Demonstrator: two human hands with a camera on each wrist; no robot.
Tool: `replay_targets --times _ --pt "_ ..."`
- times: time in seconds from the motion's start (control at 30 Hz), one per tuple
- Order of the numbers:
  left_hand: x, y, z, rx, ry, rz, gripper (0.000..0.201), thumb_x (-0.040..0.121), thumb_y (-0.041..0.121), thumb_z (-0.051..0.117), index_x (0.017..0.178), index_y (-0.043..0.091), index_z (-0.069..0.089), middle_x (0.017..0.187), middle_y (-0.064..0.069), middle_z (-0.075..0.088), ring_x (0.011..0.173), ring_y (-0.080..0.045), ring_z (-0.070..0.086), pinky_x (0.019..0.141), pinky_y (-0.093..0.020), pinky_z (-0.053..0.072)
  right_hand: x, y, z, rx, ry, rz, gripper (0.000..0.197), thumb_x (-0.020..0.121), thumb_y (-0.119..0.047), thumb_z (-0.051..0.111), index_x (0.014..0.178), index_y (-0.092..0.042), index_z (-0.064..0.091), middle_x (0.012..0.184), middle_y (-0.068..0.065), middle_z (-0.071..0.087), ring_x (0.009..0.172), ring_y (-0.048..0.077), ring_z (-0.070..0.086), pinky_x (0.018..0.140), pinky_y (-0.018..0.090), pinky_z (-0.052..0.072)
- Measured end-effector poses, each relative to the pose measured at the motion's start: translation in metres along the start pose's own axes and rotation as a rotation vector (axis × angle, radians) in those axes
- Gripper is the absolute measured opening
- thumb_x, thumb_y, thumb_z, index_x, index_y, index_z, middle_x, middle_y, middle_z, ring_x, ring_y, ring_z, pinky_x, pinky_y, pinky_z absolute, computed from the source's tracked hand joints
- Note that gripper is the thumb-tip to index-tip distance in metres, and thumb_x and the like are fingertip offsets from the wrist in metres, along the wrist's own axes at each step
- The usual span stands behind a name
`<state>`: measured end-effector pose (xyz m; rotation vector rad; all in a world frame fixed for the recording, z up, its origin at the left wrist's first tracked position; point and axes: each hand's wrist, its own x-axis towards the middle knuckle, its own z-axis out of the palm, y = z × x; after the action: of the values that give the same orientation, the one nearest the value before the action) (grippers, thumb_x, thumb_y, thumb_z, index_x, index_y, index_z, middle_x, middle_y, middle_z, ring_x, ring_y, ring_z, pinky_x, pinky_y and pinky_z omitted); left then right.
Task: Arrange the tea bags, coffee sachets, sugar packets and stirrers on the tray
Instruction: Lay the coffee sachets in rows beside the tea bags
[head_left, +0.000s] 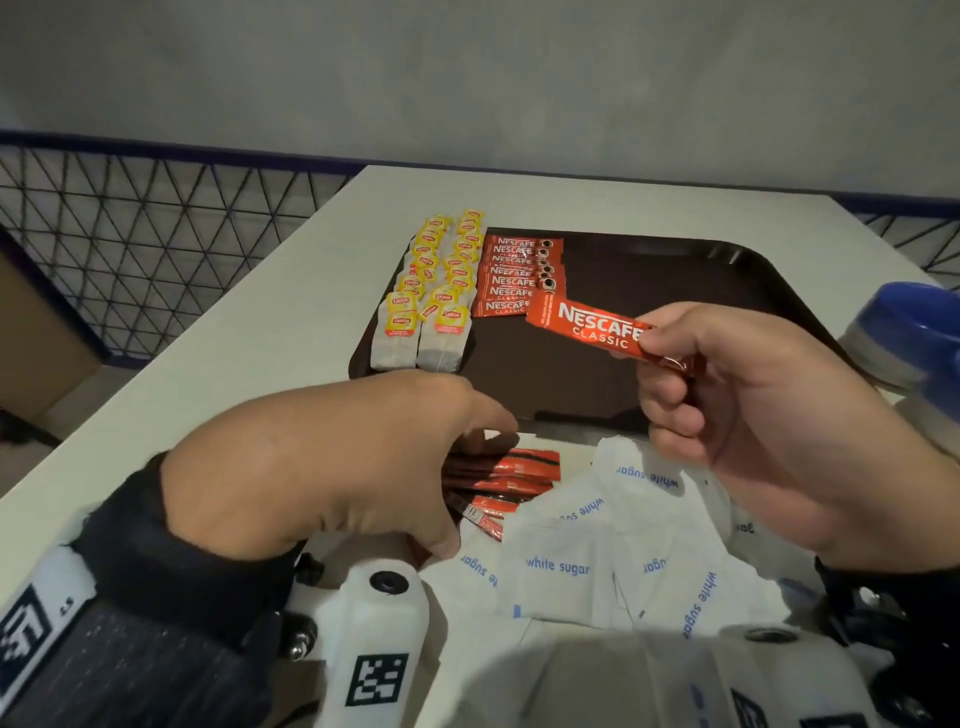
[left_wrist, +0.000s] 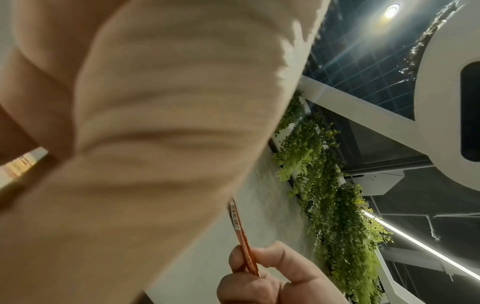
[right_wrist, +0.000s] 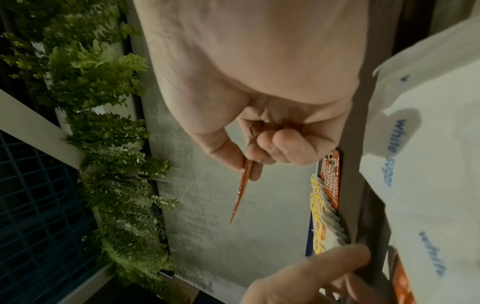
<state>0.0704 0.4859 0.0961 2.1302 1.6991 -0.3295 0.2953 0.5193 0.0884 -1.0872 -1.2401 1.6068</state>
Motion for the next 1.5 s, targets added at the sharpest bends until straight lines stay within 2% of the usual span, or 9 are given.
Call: replay_targets --times 0.23,0.5,0.63,0.73,0.87,1.0,1.1,1.3,1.5 --pt "0.008 -0.002 0.007 -0.086 0.084 -0.057 0.033 0.08 0.044 0.084 0.108 0.037 0.066 0.082 0.021 0.056 0.075 -0.001 0.056 0.06 -0.018 0.039 0.0 0.004 0.001 -0.042 0.009 -0.021 0.015 0.091 -0.01 0.054 0.098 -0.003 0.066 0.063 0.004 0.04 0.052 0.013 0.031 0.043 0.028 0.026" --pt "0.008 -0.001 0.003 -0.218 0.133 0.013 0.025 0.083 0.048 0.079 0.085 0.031 0.062 0.08 0.012 0.066 0.07 -0.007 0.063 0.062 -0.024 0.046 0.002 0.007 0.0 -0.039 0.04 -0.019 0.012 0.091 -0.01 0.057 0.093 -0.005 0.068 0.066 0.004 0.045 0.054 0.013 0.037 0.043 0.027 0.028" --pt "0.009 -0.004 0.001 -0.425 0.182 0.114 0.023 0.085 0.047 0.079 0.087 0.029 0.066 0.081 0.007 0.073 0.069 -0.009 0.068 0.073 -0.041 0.059 0.001 0.006 -0.001 -0.034 0.081 -0.048 0.014 0.09 -0.013 0.061 0.077 -0.01 0.067 0.074 0.007 0.054 0.063 0.016 0.048 0.048 0.029 0.034" --pt "0.009 -0.007 0.001 -0.605 0.212 0.197 0.025 0.086 0.044 0.078 0.098 0.023 0.07 0.088 0.001 0.076 0.08 -0.023 0.074 0.076 -0.052 0.061 0.001 0.006 -0.001 -0.03 0.107 -0.056 0.018 0.091 -0.016 0.062 0.074 -0.013 0.069 0.077 0.006 0.059 0.069 0.018 0.052 0.05 0.03 0.039" --pt "0.008 -0.009 -0.002 -0.786 0.284 0.304 0.007 0.096 0.02 0.074 0.096 0.026 0.069 0.074 0.006 0.069 0.068 -0.014 0.065 0.065 -0.029 0.053 0.002 0.006 0.0 -0.048 0.121 -0.096 0.015 0.09 -0.02 0.066 0.078 -0.014 0.071 0.079 0.007 0.065 0.075 0.02 0.06 0.056 0.031 0.048" --pt "0.007 -0.007 -0.004 -0.967 0.338 0.318 0.022 0.093 0.019 0.068 0.088 0.04 0.072 0.082 0.01 0.074 0.069 -0.011 0.066 0.06 -0.021 0.052 0.002 0.005 0.0 -0.007 0.107 -0.117 0.015 0.095 -0.019 0.062 0.086 -0.01 0.069 0.084 0.007 0.073 0.086 0.025 0.071 0.068 0.036 0.055" --pt "0.008 -0.003 -0.005 -1.008 0.367 0.311 0.017 0.097 0.019 0.062 0.1 0.034 0.069 0.087 0.008 0.076 0.067 -0.016 0.067 0.057 -0.023 0.051 0.001 0.004 0.001 0.018 0.065 -0.102 0.014 0.096 -0.02 0.062 0.091 -0.008 0.068 0.088 0.008 0.075 0.085 0.024 0.072 0.067 0.037 0.059" --pt "0.012 0.002 -0.002 -1.157 0.366 0.301 0.014 0.1 0.013 0.058 0.11 0.02 0.063 0.086 0.001 0.075 0.063 -0.025 0.069 0.052 -0.031 0.051 -0.001 0.006 0.004 0.064 0.036 -0.111 0.008 0.093 -0.017 0.067 0.093 -0.008 0.066 0.092 0.018 0.076 0.067 0.025 0.071 0.05 0.029 0.058" --pt "0.014 0.005 -0.002 -1.278 0.338 0.292 0.021 0.093 0.017 0.061 0.114 0.015 0.064 0.095 -0.005 0.077 0.063 -0.024 0.069 0.053 -0.029 0.052 0.001 0.009 0.003 0.013 0.053 -0.173 0.007 0.09 -0.015 0.07 0.094 -0.009 0.068 0.093 0.014 0.076 0.067 0.024 0.072 0.05 0.03 0.058"
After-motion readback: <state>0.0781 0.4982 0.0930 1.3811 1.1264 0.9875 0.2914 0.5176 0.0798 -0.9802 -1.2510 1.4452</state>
